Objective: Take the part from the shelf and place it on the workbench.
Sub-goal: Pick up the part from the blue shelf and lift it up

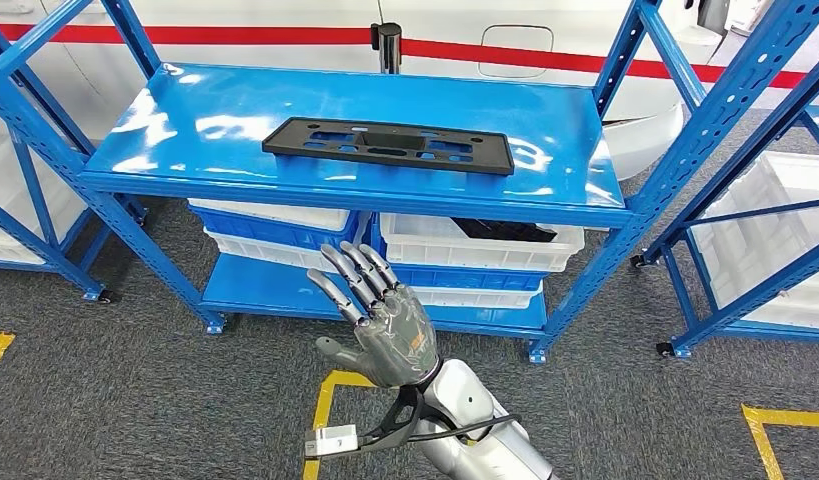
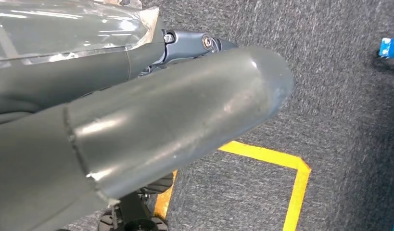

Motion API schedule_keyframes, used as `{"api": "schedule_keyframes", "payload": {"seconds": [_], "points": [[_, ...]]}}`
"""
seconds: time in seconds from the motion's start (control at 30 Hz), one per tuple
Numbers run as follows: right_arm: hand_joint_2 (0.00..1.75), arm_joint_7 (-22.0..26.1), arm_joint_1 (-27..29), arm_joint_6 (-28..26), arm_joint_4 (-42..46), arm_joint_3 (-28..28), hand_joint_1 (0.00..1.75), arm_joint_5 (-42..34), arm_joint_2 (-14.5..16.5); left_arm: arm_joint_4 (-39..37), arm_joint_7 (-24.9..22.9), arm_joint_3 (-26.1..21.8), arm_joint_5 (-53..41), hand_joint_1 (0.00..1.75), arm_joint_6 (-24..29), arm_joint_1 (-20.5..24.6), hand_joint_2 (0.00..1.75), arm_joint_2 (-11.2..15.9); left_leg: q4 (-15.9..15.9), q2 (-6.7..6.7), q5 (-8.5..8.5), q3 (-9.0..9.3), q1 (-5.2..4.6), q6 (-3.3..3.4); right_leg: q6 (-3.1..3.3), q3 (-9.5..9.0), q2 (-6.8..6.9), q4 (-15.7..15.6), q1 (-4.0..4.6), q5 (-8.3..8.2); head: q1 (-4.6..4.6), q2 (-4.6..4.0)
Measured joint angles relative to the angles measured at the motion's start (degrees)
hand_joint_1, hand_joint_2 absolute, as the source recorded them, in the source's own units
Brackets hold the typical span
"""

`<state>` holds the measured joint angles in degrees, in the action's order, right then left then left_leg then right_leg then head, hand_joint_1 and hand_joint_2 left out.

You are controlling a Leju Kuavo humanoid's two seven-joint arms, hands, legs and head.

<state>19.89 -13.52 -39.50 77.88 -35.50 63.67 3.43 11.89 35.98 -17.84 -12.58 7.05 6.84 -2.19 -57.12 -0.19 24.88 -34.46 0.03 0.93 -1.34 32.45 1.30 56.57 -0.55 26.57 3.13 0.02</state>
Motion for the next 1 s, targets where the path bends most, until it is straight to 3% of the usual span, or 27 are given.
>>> {"api": "schedule_keyframes", "payload": {"seconds": [0.27,0.43,0.5,0.57,0.6,0.63,0.67,0.73,0.77,0.83,0.93,1.0], "points": [[1.75,1.37,-0.08,-0.01,-0.01,0.05,0.00,-1.02,0.00,0.00,-0.51,-0.04,-0.49,0.00,1.26,0.20,0.00,-0.02,-0.35,0.00,0.20,-0.15,-0.10,0.29,-0.12,-0.05,0.01,-0.06,-0.64,-0.02,0.00,0.00],[1.75,2.57,-0.16,-0.02,-0.02,0.36,0.00,-1.61,0.37,0.01,-0.92,-0.38,-0.49,0.00,1.82,0.26,0.00,-0.04,0.24,-0.03,-0.04,0.26,0.22,1.19,-0.60,0.05,-0.07,0.57,-0.82,0.49,0.02,0.00],[1.75,2.75,-0.21,-0.01,-0.03,0.52,0.00,-1.74,0.42,0.02,-0.96,-0.48,-0.49,0.00,1.88,0.44,0.00,-0.13,0.83,-0.04,-0.43,0.68,0.54,1.72,-0.11,2.33,-0.50,5.59,-0.72,3.14,0.10,0.00],[1.75,2.80,-0.17,-0.01,-0.11,0.66,0.00,-1.85,0.32,0.02,-0.99,-0.54,-0.49,0.00,1.90,0.59,0.00,-0.16,0.87,-0.16,-0.48,0.65,0.52,1.82,0.45,6.39,-0.86,14.05,-0.72,6.68,0.15,0.00],[1.75,2.80,-0.14,-0.01,-0.18,0.72,0.00,-1.87,0.25,0.02,-1.02,-0.58,-0.49,0.00,1.91,0.60,0.00,-0.16,0.85,-0.27,-0.47,0.63,0.52,1.80,0.38,7.86,-0.97,16.99,-0.73,7.57,0.15,0.00],[1.75,2.80,-0.12,-0.01,-0.24,0.75,0.00,-1.88,0.19,0.02,-1.04,-0.61,-0.49,0.00,1.92,0.60,0.00,-0.18,0.83,-0.41,-0.46,0.63,0.53,1.77,0.08,8.25,-1.03,17.80,-0.73,7.53,0.15,0.00],[1.75,2.80,-0.11,-0.01,-0.28,0.77,0.00,-1.88,0.14,0.02,-1.05,-0.64,-0.49,0.00,1.93,0.60,0.00,-0.22,0.79,-0.59,-0.43,0.68,0.56,1.67,-0.38,7.28,-1.05,15.92,-0.77,6.49,0.15,0.00],[1.75,2.80,-0.15,-0.01,-0.31,0.78,0.00,-1.88,0.11,0.03,-1.05,-0.67,-0.49,0.00,1.93,0.61,0.00,-0.35,0.52,-0.96,-0.27,0.75,0.62,1.20,-1.16,3.08,-1.08,7.53,-1.04,3.30,0.16,0.00],[1.75,2.81,-0.17,-0.02,-0.32,0.78,0.00,-1.88,0.12,0.03,-1.06,-0.68,-0.49,0.00,1.93,0.62,0.00,-0.39,0.27,-1.12,-0.08,0.72,0.56,0.78,-1.16,1.23,-1.13,3.91,-1.11,2.04,0.15,0.00],[1.75,2.82,-0.18,-0.01,-0.36,0.78,0.00,-1.88,0.14,0.04,-1.08,-0.73,-0.49,0.00,1.94,0.62,0.00,-0.36,-0.04,-1.29,0.17,0.60,0.49,-0.10,-0.47,-0.22,-1.25,1.05,-0.99,1.08,0.12,0.00],[1.75,2.82,-0.20,-0.02,-0.37,0.79,0.00,-1.88,0.24,0.04,-1.10,-0.74,-0.51,0.00,1.98,0.61,0.00,-0.35,-0.46,-1.09,0.59,0.47,0.98,-1.11,0.88,-0.39,-1.27,1.03,-0.90,0.84,0.09,0.00],[1.75,2.82,-0.23,-0.01,-0.39,0.80,0.00,-1.91,0.43,0.05,-1.10,-0.75,-0.56,0.00,2.10,0.65,0.00,-0.37,-4.38,-0.49,2.93,-1.23,1.21,-1.65,1.65,-0.60,-1.24,0.90,-1.06,0.82,0.03,0.00]]}}
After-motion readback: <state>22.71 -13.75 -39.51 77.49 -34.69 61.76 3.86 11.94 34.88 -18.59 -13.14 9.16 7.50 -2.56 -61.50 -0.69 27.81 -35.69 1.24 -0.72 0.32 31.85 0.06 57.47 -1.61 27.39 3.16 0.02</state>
